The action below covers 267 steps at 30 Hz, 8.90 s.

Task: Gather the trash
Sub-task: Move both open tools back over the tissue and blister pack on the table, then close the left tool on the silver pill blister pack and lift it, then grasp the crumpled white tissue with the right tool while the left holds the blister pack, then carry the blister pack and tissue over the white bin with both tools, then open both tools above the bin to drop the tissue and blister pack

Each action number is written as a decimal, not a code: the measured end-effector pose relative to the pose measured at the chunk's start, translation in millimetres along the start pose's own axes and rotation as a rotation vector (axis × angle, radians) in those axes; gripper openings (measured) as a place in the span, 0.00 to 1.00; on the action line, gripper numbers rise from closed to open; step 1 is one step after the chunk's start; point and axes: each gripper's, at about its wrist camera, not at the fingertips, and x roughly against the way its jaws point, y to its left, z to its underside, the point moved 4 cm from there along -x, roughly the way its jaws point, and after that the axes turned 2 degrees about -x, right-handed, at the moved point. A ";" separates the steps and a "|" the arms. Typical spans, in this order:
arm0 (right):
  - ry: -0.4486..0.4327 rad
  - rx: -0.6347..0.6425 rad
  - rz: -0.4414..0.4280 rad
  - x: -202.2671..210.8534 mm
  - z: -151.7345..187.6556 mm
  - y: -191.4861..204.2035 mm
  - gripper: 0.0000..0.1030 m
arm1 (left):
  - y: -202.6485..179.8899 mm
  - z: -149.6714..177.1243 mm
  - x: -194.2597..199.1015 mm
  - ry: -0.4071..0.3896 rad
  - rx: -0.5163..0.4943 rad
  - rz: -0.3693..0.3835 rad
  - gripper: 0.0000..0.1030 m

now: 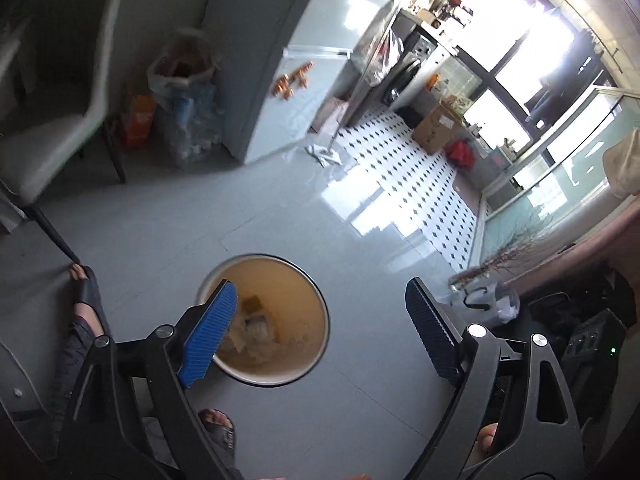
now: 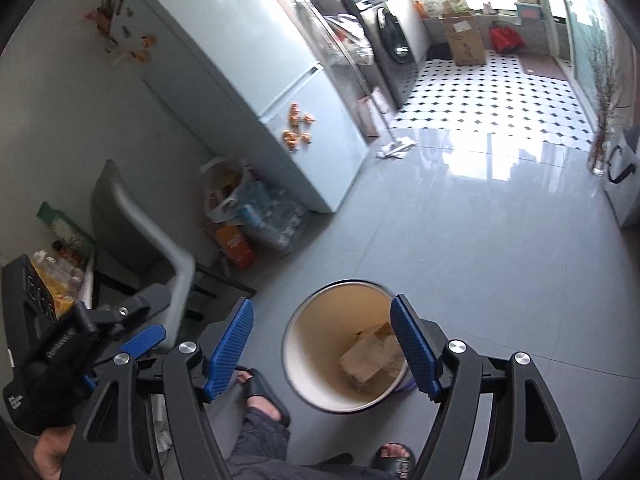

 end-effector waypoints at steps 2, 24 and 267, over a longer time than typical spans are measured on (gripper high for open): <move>-0.002 0.007 -0.043 8.2 4.5 16.3 0.78 | 11.2 -6.9 32.6 -0.052 0.006 -0.024 0.90; 0.006 0.314 -0.230 71.4 84.7 244.7 0.93 | 161.3 8.0 267.5 -0.359 0.192 -0.135 0.94; 0.202 -0.174 -0.040 -125.3 36.6 -19.0 0.65 | 30.6 -8.8 -85.3 0.083 0.091 -0.019 0.42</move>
